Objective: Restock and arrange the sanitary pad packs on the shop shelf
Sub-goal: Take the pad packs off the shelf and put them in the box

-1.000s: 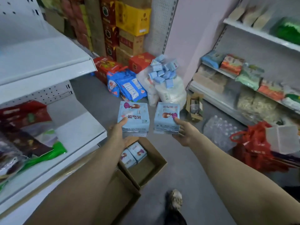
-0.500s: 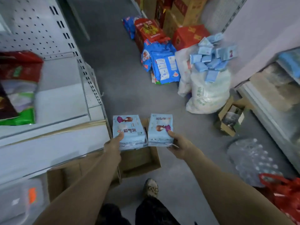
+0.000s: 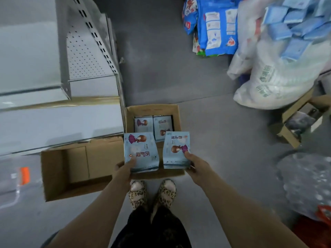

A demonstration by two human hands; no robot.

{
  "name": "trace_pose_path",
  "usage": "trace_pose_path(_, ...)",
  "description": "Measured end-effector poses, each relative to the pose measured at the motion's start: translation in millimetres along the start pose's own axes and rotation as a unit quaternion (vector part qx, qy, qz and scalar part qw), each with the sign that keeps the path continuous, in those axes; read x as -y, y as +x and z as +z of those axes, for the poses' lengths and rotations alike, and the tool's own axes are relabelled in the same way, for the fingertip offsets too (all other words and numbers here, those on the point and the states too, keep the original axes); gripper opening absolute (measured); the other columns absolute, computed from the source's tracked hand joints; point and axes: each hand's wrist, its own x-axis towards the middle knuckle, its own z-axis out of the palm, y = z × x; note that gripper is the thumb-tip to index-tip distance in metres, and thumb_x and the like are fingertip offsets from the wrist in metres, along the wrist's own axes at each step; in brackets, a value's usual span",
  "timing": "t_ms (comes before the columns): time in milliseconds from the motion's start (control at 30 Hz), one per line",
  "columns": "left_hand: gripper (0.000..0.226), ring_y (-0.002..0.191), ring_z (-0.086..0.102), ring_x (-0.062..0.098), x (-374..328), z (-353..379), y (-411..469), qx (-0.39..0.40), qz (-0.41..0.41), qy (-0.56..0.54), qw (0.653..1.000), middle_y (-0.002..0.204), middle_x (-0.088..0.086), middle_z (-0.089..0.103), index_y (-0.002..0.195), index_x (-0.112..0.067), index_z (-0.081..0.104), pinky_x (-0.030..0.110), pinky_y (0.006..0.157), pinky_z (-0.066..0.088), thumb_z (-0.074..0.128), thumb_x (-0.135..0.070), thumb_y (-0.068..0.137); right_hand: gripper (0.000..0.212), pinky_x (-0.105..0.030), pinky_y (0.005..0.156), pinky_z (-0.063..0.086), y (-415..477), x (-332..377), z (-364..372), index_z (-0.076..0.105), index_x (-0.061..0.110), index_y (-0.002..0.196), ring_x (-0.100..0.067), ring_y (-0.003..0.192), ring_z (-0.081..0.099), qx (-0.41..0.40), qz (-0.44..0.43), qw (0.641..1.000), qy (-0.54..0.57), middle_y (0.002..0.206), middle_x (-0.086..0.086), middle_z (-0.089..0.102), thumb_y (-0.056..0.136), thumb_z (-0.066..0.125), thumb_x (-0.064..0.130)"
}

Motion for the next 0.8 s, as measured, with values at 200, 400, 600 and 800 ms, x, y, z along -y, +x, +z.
trace_pose_path(200, 0.083, 0.103, 0.068, 0.041, 24, 0, 96, -0.002, -0.018, 0.012, 1.000, 0.121, 0.017, 0.064, 0.130, -0.012, 0.048, 0.060, 0.084, 0.057, 0.092, -0.031, 0.062, 0.013, -0.033, 0.081, 0.050, 77, -28, 17, 0.060, 0.006, 0.095, -0.019, 0.082, 0.060, -0.017, 0.026, 0.999, 0.028, 0.096, -0.008, 0.064, 0.089, 0.072, 0.006)
trace_pose_path(400, 0.051, 0.104, 0.060, 0.025, 33, 22, 142, -0.020, 0.043, 0.122, 0.991, 0.109, -0.001, 0.059, 0.124, -0.022, 0.047, 0.051, 0.095, 0.052, 0.078, -0.030, 0.084, 0.017, -0.038, 0.095, 0.054, 143, -49, 14, 0.066, 0.010, 0.101, -0.023, 0.103, 0.063, -0.033, 0.014, 0.999, 0.035, 0.110, -0.009, 0.068, 0.087, 0.075, 0.009)
trace_pose_path(600, 0.053, 0.110, 0.062, 0.028, 47, 29, 176, -0.064, 0.035, 0.113, 0.991, 0.120, 0.004, 0.065, 0.129, -0.017, 0.054, 0.053, 0.098, 0.052, 0.079, -0.031, 0.083, 0.028, -0.042, 0.100, 0.051, 178, -64, 13, 0.067, 0.008, 0.113, -0.024, 0.105, 0.064, -0.041, 0.031, 0.998, 0.030, 0.112, -0.010, 0.070, 0.087, 0.076, 0.011)
trace_pose_path(800, 0.063, 0.111, 0.063, 0.031, 59, 27, 202, -0.089, 0.004, 0.090, 0.992, 0.121, 0.006, 0.066, 0.133, -0.020, 0.057, 0.055, 0.095, 0.054, 0.080, -0.043, 0.080, 0.015, -0.047, 0.109, 0.047, 197, -70, 14, 0.069, 0.011, 0.104, -0.026, 0.112, 0.064, -0.047, 0.037, 0.997, 0.054, 0.113, -0.011, 0.072, 0.090, 0.073, 0.011)
